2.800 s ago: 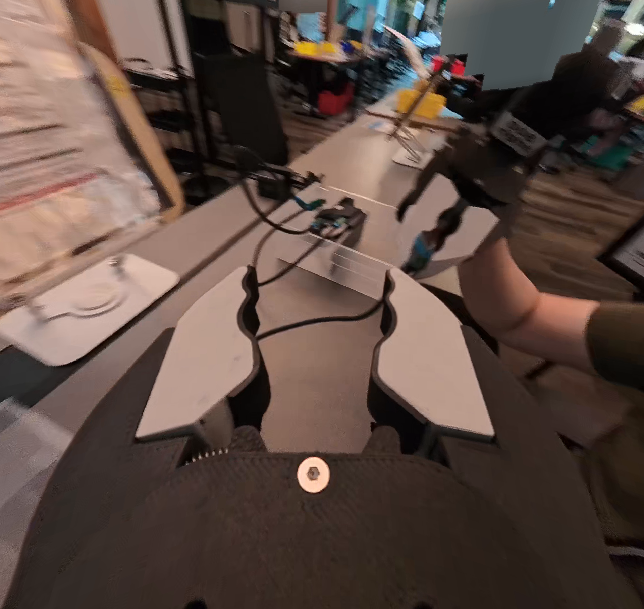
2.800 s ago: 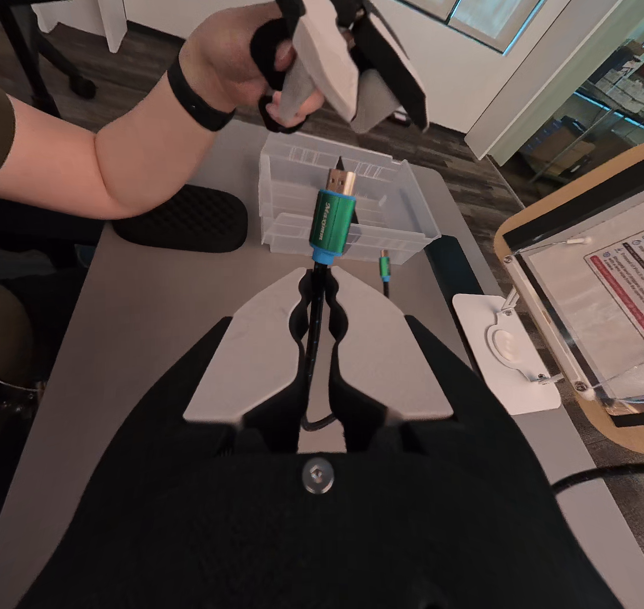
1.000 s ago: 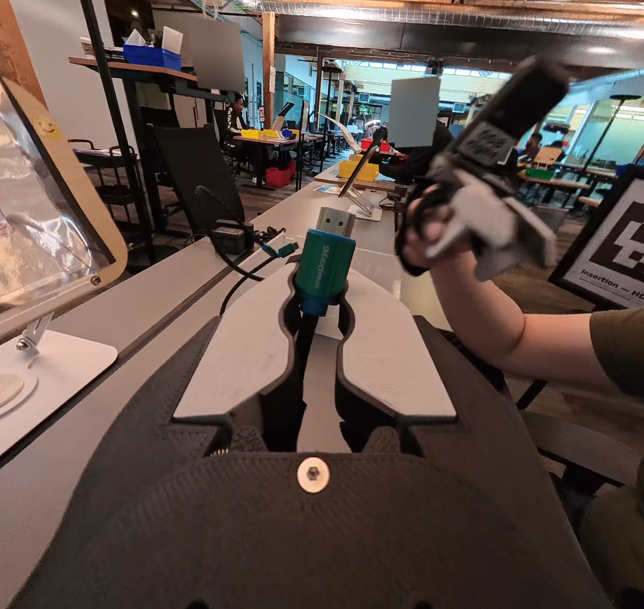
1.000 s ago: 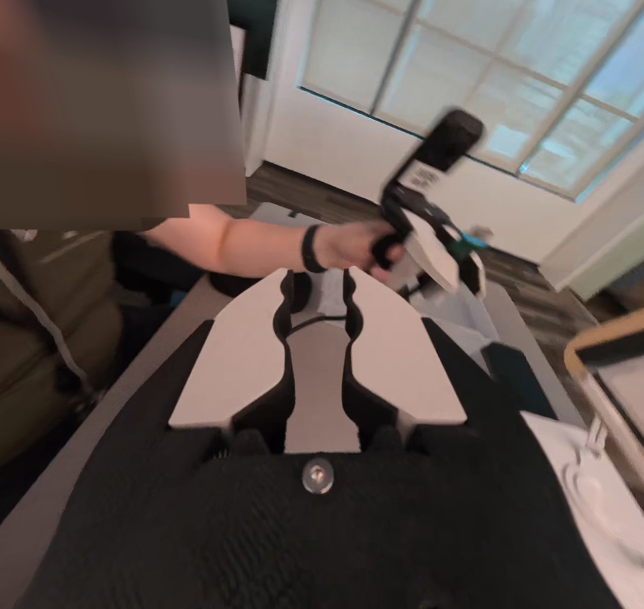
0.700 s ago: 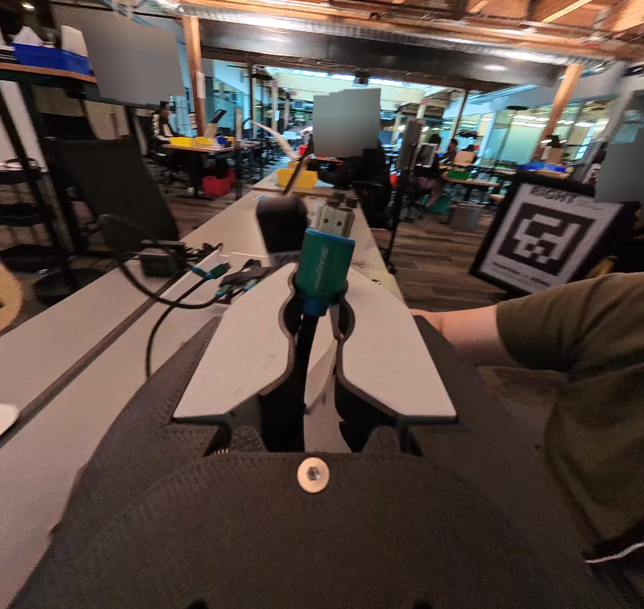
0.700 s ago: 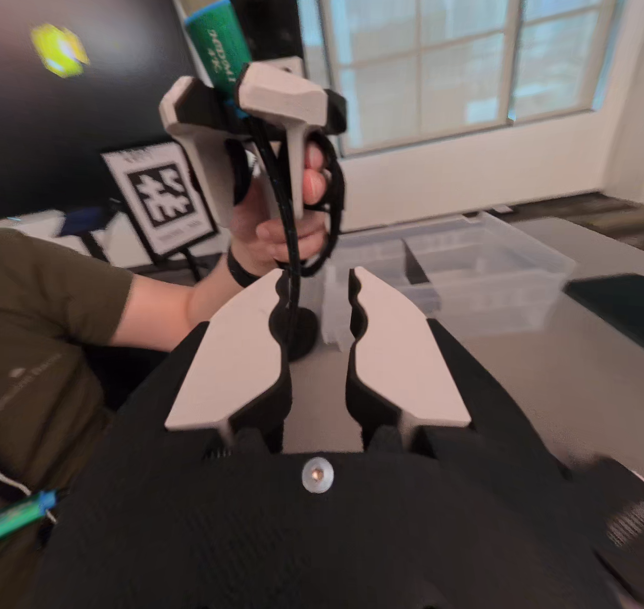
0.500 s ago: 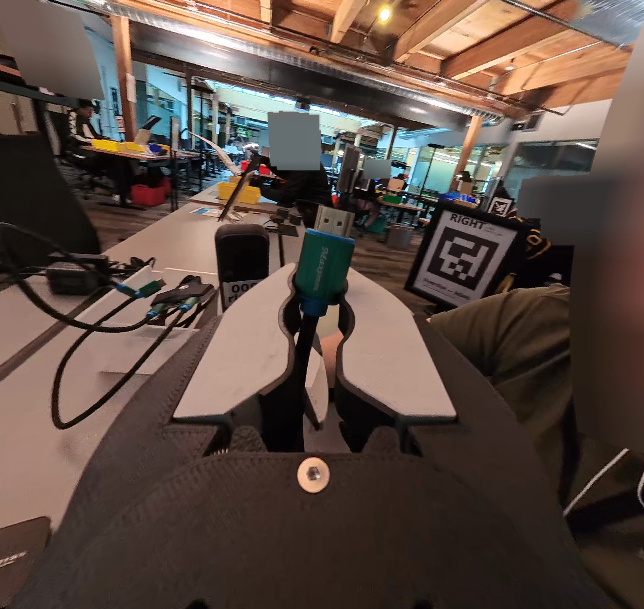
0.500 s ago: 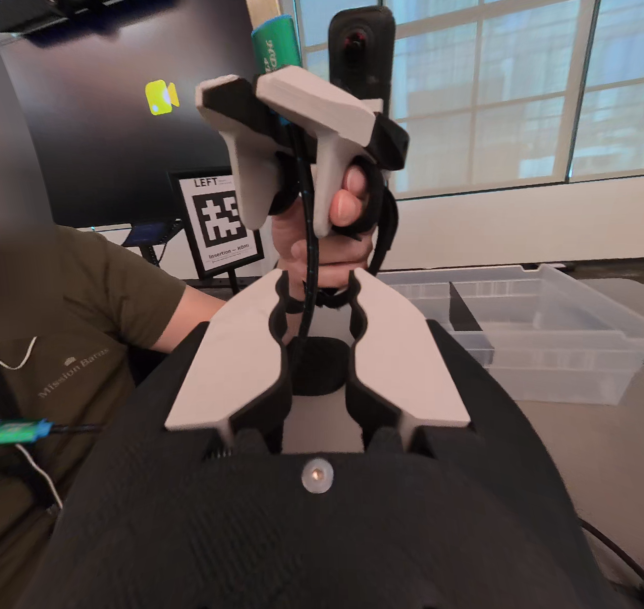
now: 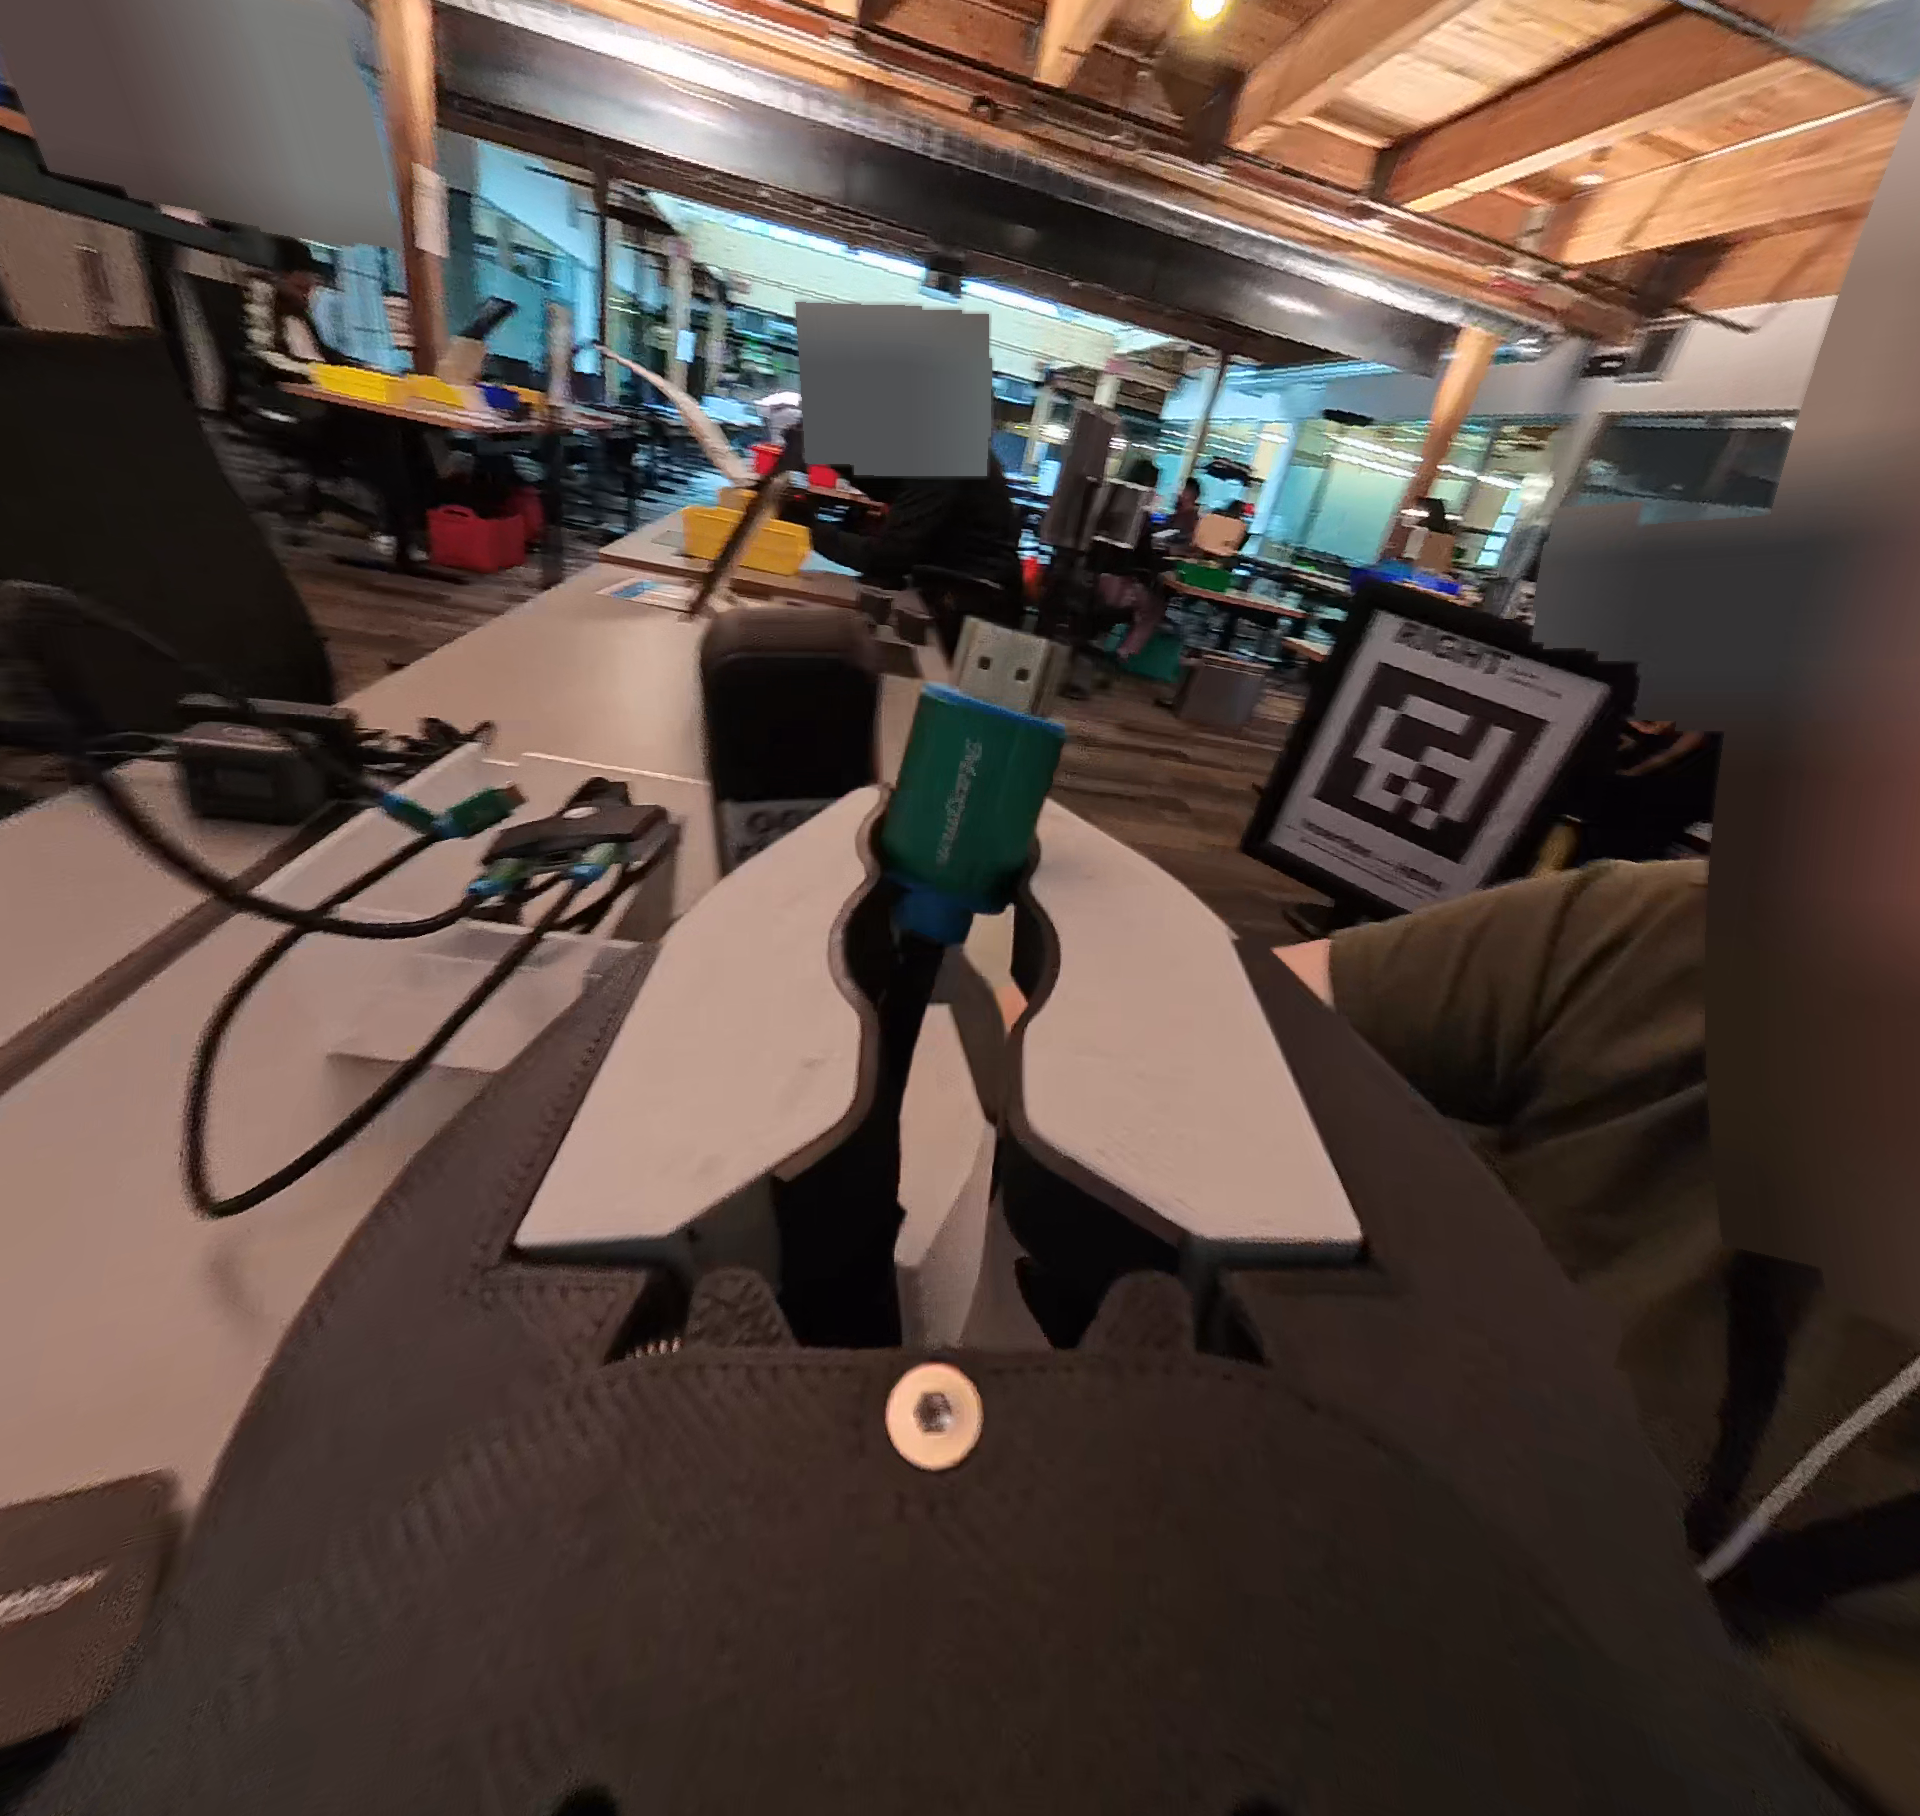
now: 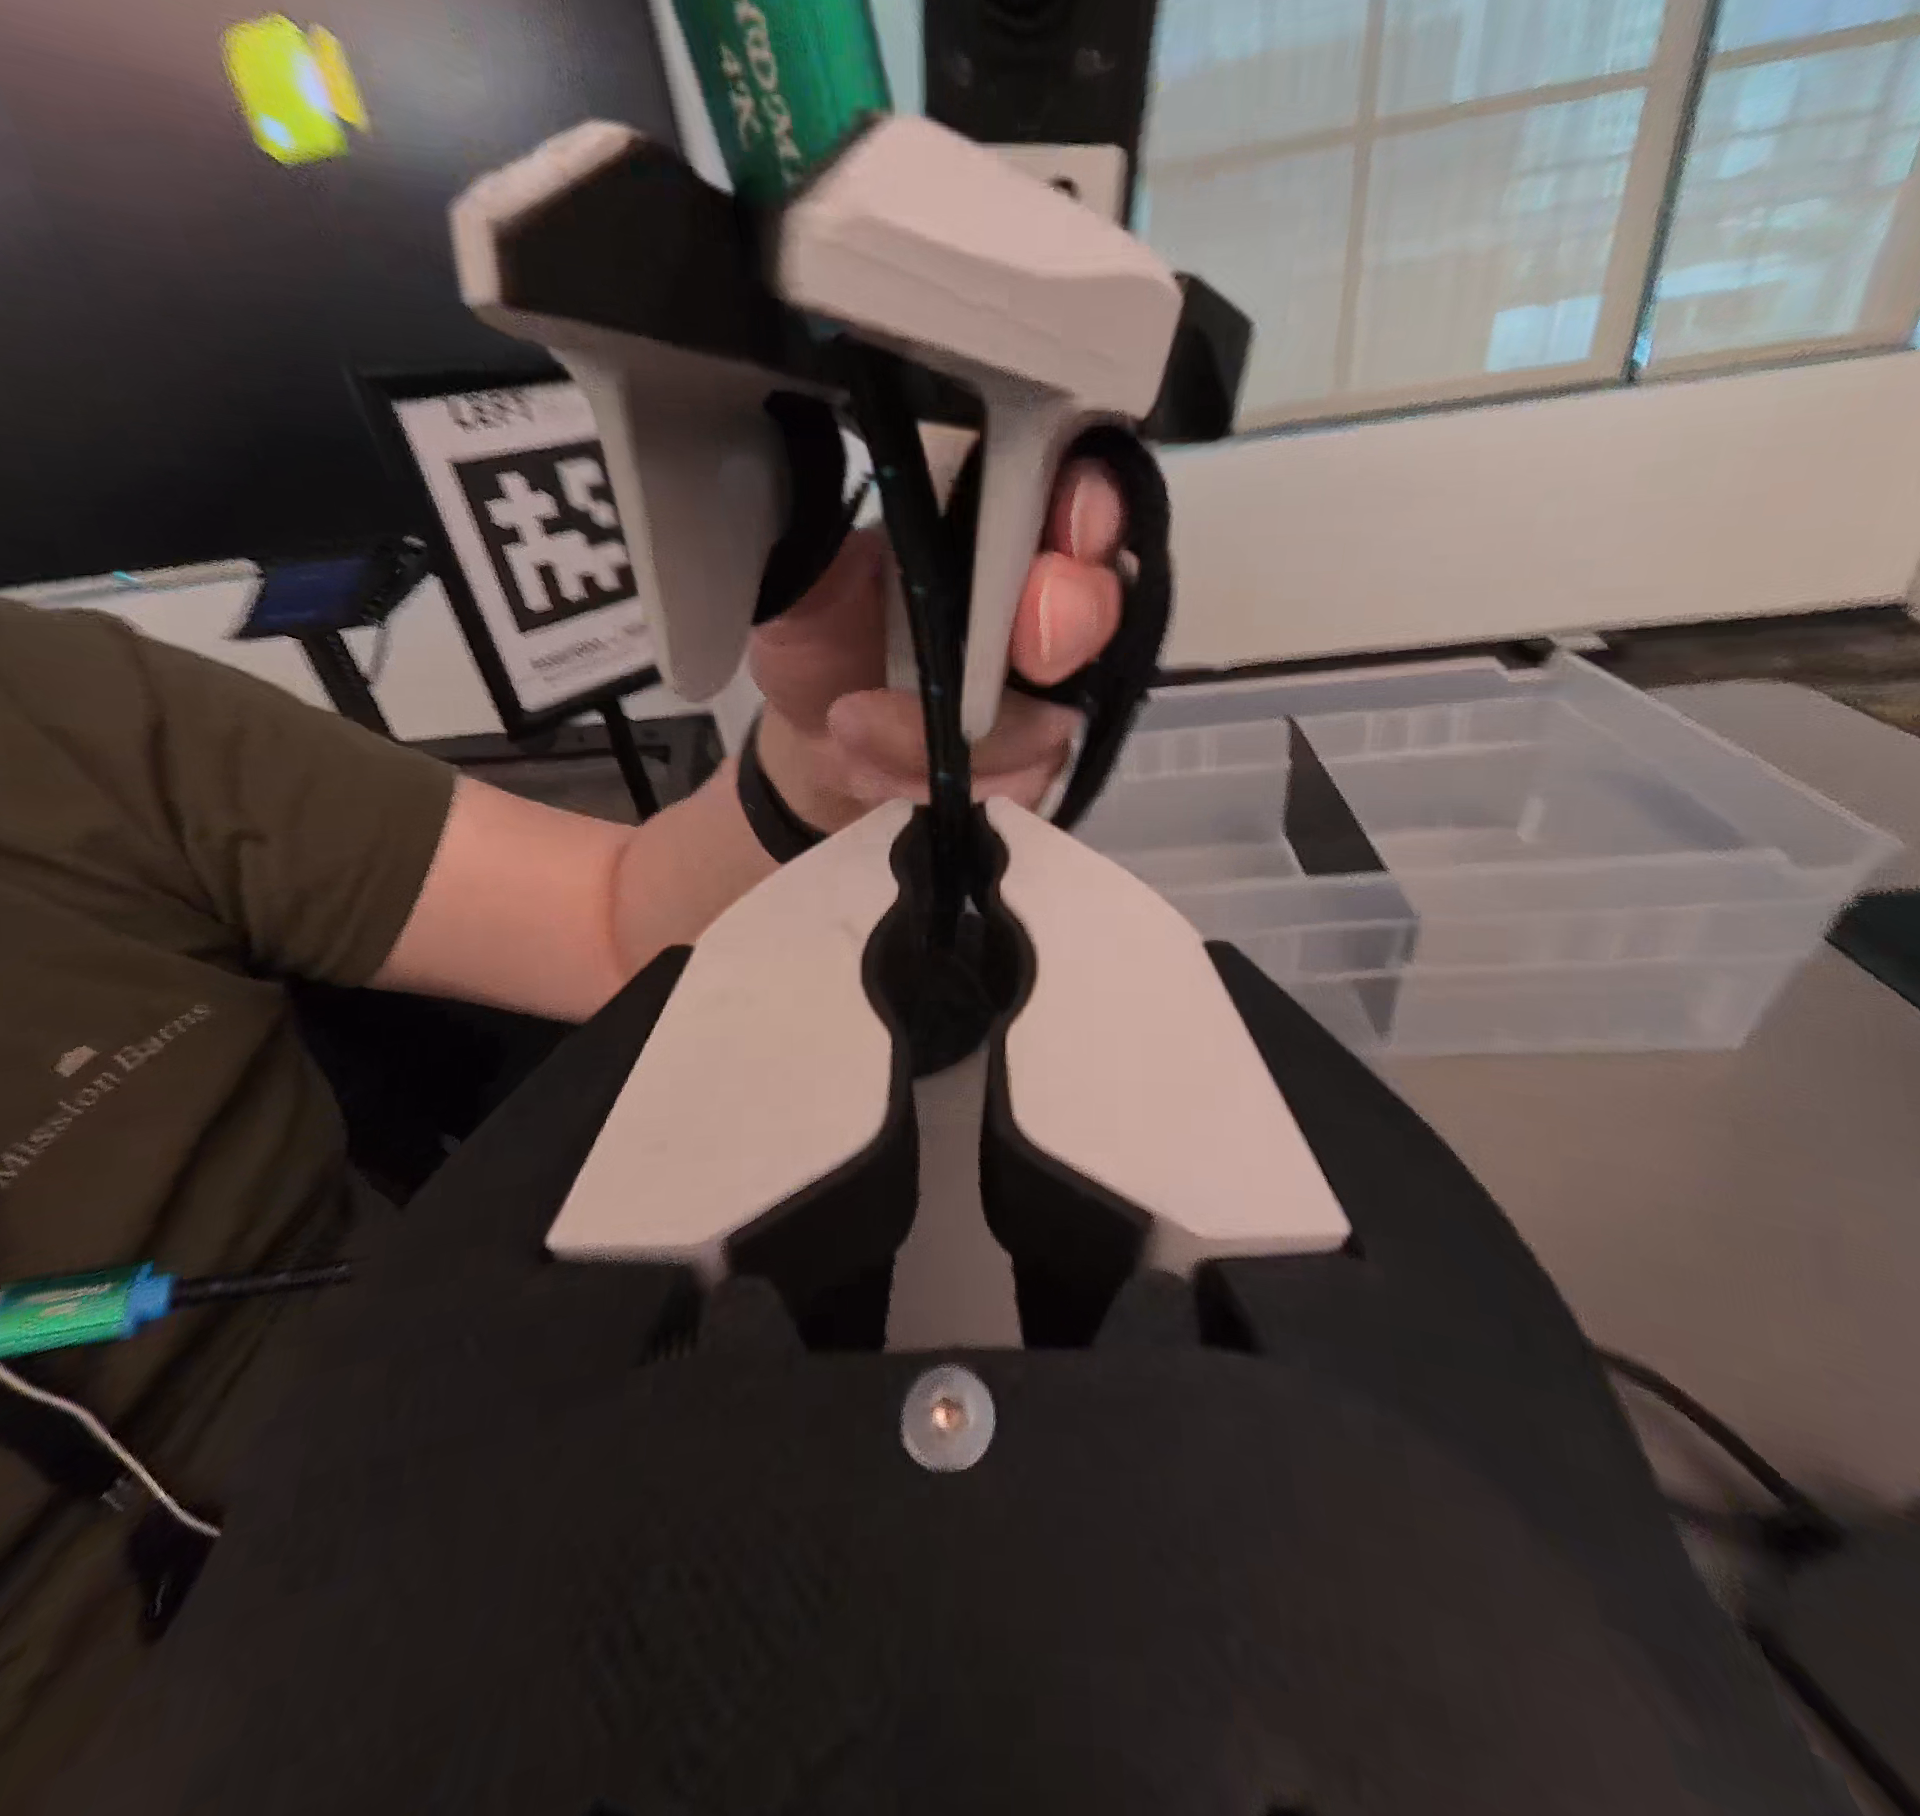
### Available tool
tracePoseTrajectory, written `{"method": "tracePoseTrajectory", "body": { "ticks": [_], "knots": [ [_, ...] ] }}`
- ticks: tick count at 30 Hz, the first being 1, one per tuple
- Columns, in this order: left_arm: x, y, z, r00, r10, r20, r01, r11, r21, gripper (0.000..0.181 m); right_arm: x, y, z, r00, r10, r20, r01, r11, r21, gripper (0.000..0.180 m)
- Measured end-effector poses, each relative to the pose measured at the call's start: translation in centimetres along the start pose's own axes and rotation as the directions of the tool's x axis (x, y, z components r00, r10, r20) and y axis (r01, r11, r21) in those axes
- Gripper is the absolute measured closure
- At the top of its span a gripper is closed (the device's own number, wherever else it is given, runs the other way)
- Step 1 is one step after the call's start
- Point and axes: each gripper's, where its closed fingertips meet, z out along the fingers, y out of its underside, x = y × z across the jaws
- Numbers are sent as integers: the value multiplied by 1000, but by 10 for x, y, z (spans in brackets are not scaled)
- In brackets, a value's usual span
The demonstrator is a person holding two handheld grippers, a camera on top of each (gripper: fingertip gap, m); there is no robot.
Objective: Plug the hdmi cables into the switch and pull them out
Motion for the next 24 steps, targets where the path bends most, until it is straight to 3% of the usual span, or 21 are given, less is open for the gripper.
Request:
{"method": "tracePoseTrajectory", "body": {
  "ticks": [1, 5, 9, 14, 21, 24],
  "knots": [
    [-6, -5, -6, 999, 6, 42, -6, 1000, 11, 158, 8, -1, -5, 998, -6, -58, 4, 999, -39, 173],
    [-28, -20, -35, 959, 92, 269, -90, 996, -21, 134, 38, -12, -38, 930, -147, -338, 71, 971, -226, 173],
    [-28, -22, -47, 939, 100, 330, -77, 994, -82, 128, 49, -22, -62, 795, -354, -492, 150, 902, -406, 173],
    [-31, -18, -48, 920, 111, 375, -73, 991, -114, 136, 52, -22, -69, 690, -481, -542, 166, 833, -528, 173],
    [-35, 0, -45, 916, 151, 373, -66, 971, -231, 169, 54, -12, -66, 703, -471, -533, 132, 823, -553, 173],
    [-37, 1, -47, 909, 165, 383, -69, 965, -253, 169, 53, -15, -67, 698, -499, -513, 167, 811, -561, 173]
  ]
}}
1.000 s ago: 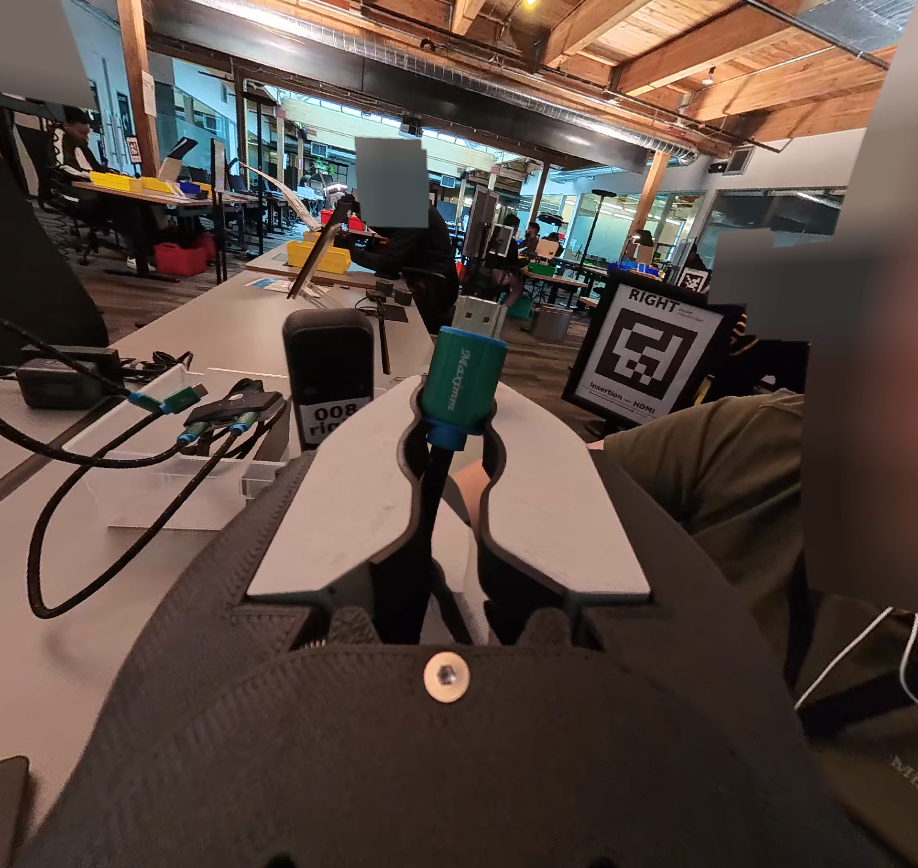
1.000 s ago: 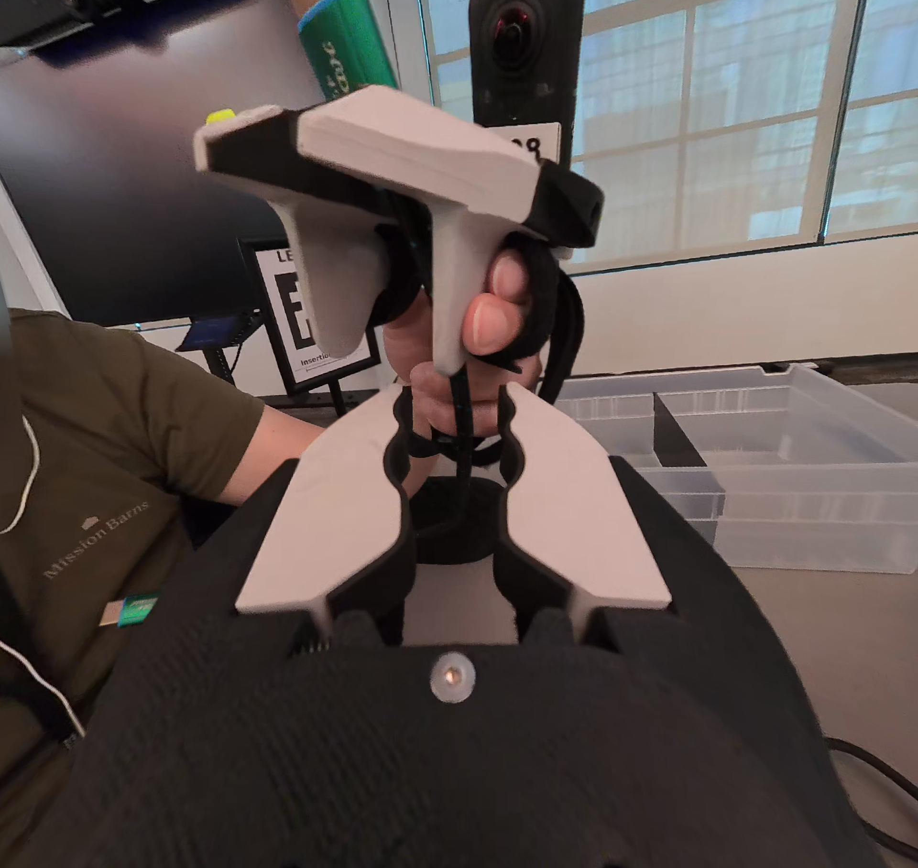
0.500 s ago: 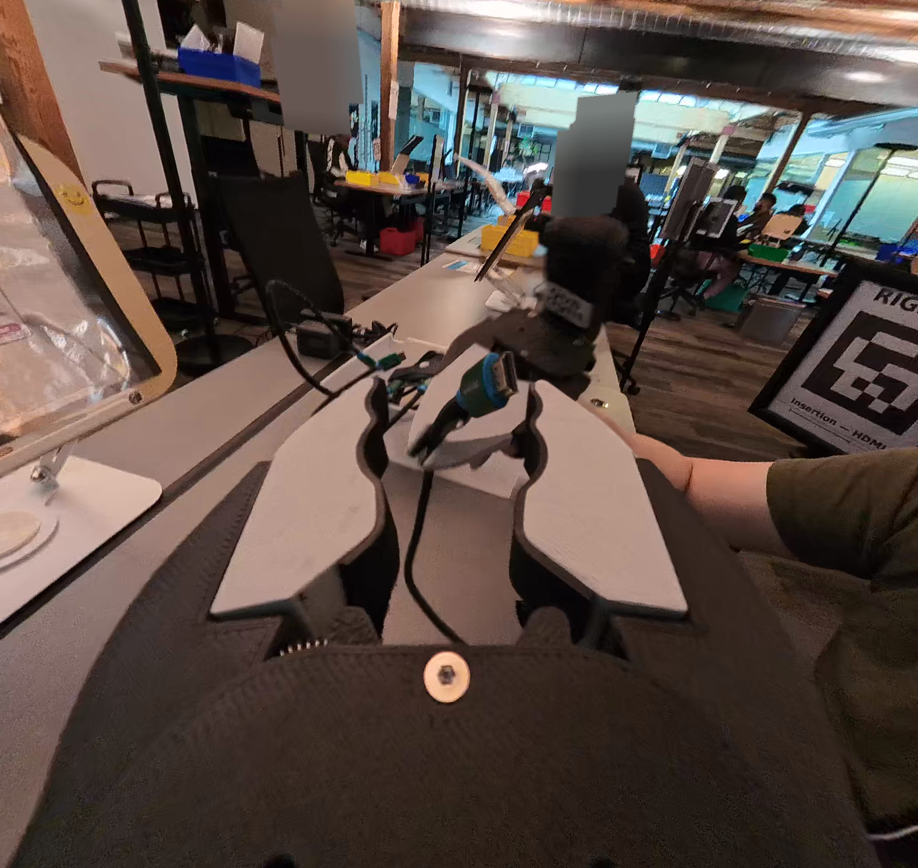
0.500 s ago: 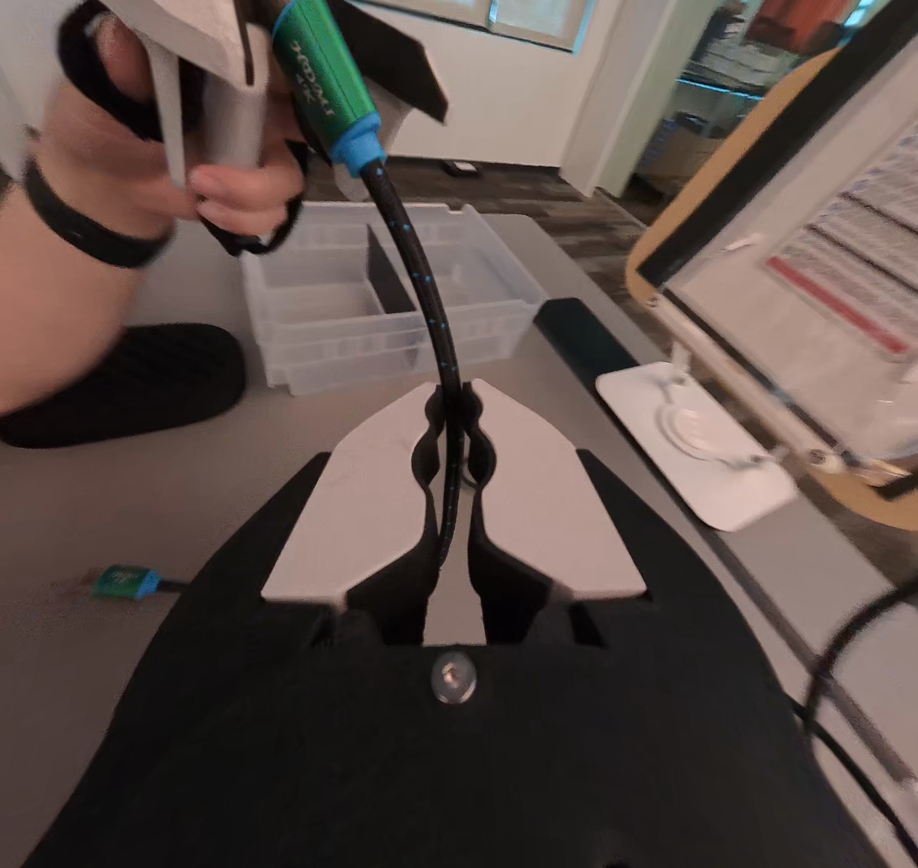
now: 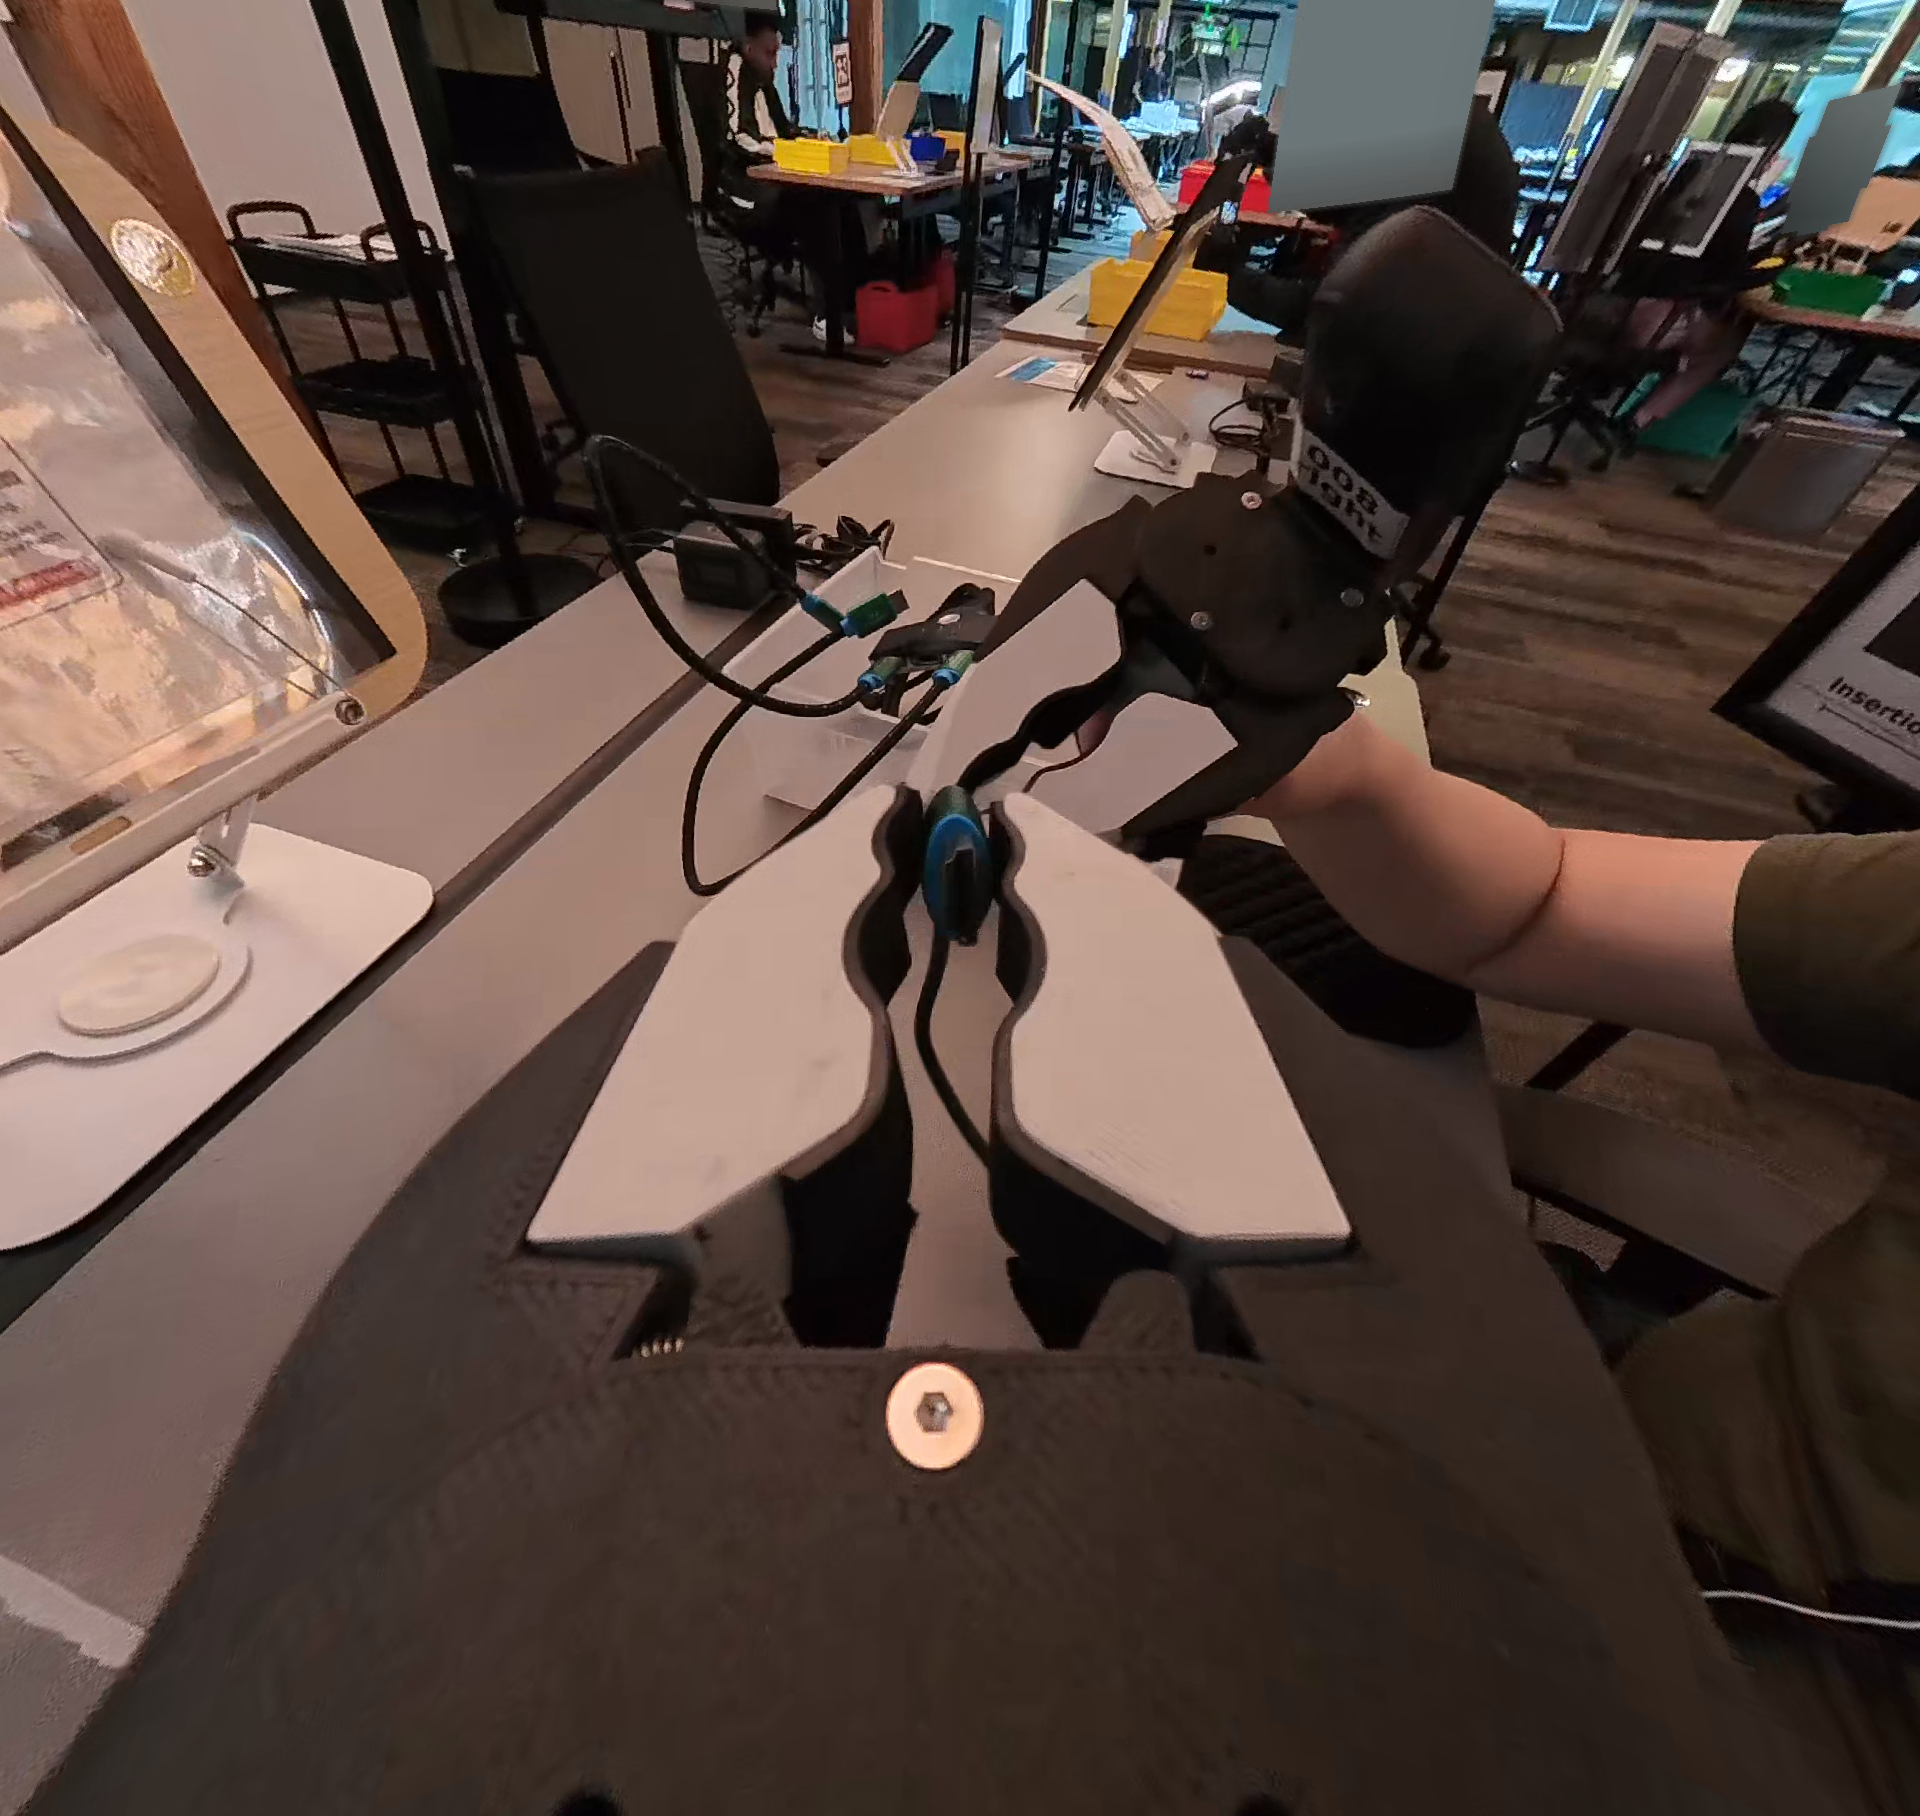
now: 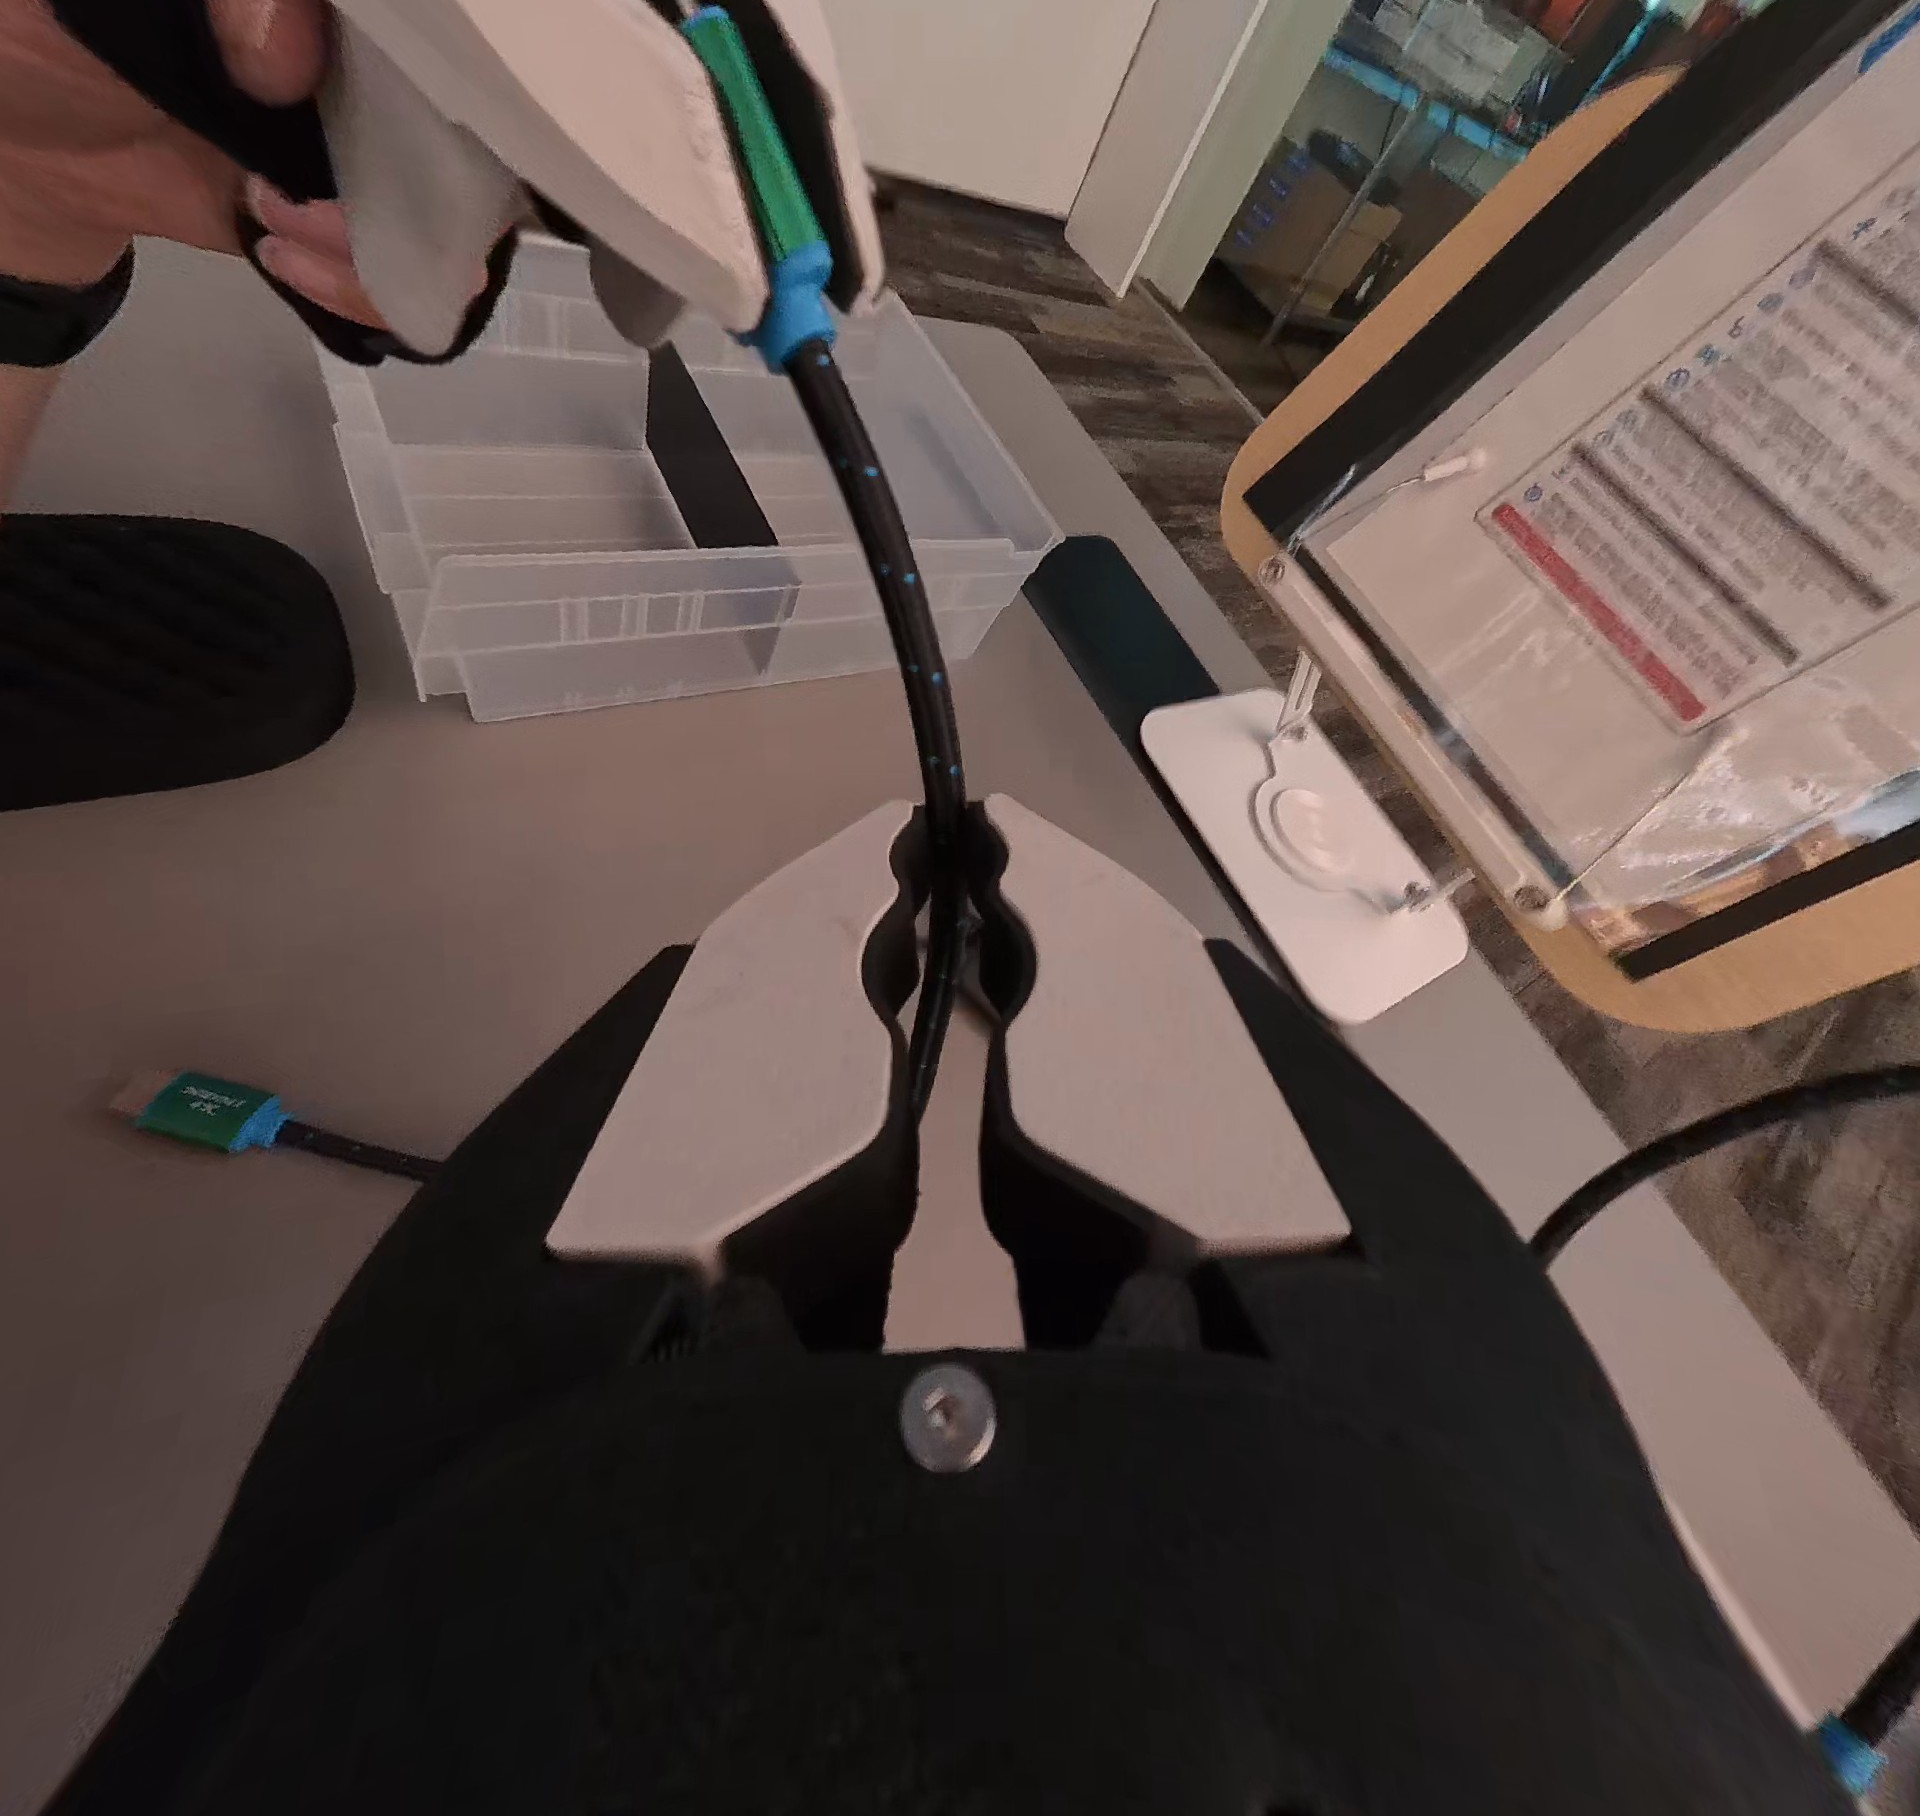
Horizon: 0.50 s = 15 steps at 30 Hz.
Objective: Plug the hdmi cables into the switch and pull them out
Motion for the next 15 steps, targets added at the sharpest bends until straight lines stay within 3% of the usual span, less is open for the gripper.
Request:
{"method": "tracePoseTrajectory", "body": {
  "ticks": [3, 5, 9, 11, 15],
  "knots": [
    [3, -6, -8, 999, -30, -43, 31, 999, 26, 170, -4, -18, -13, 992, -120, 30, 114, 983, 146, 170],
    [6, -8, -13, 995, -51, -81, 54, 998, 31, 169, -1, -40, -33, 987, -157, 20, 144, 942, 304, 157],
    [34, -16, -19, 957, -106, -271, 122, 992, 42, 169, 10, -78, -94, 981, -176, -81, 183, 704, 687, 148],
    [54, -22, -18, 909, -135, -394, 170, 984, 55, 169, 13, -76, -102, 970, -196, -146, 239, 643, 727, 152],
    [80, -28, -7, 805, -215, -553, 292, 955, 55, 169, 1, -59, -63, 905, -313, -289, 426, 661, 617, 139]
  ]
}}
